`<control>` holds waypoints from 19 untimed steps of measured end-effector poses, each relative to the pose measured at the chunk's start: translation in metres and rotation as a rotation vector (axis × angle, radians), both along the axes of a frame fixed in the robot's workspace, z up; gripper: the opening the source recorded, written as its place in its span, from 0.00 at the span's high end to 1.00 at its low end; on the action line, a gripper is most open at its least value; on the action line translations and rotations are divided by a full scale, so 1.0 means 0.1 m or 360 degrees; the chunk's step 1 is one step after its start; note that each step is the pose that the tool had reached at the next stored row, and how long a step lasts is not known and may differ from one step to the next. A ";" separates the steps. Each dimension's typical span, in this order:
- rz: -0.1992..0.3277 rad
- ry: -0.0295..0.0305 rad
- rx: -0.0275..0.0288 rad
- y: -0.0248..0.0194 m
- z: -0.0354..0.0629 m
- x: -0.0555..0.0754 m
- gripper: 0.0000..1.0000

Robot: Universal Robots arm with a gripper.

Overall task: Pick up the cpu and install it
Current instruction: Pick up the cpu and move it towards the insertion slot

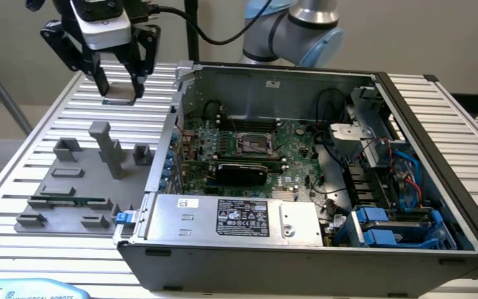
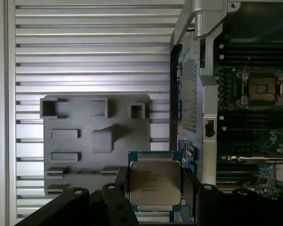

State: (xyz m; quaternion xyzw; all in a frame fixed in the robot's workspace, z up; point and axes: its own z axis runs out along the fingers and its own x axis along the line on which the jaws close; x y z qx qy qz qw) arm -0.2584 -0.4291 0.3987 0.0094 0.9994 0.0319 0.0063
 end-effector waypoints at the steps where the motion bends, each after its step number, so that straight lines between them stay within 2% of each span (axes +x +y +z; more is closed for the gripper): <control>1: 0.0000 0.00000 0.00049 0.000 0.000 0.05 0.45; 5: 0.0000 0.00000 0.00195 0.001 0.000 0.23 0.45; 11: 0.0000 0.00001 0.00328 0.005 0.000 0.50 0.45; 19: 0.0000 0.00005 0.00389 0.026 0.000 0.86 0.45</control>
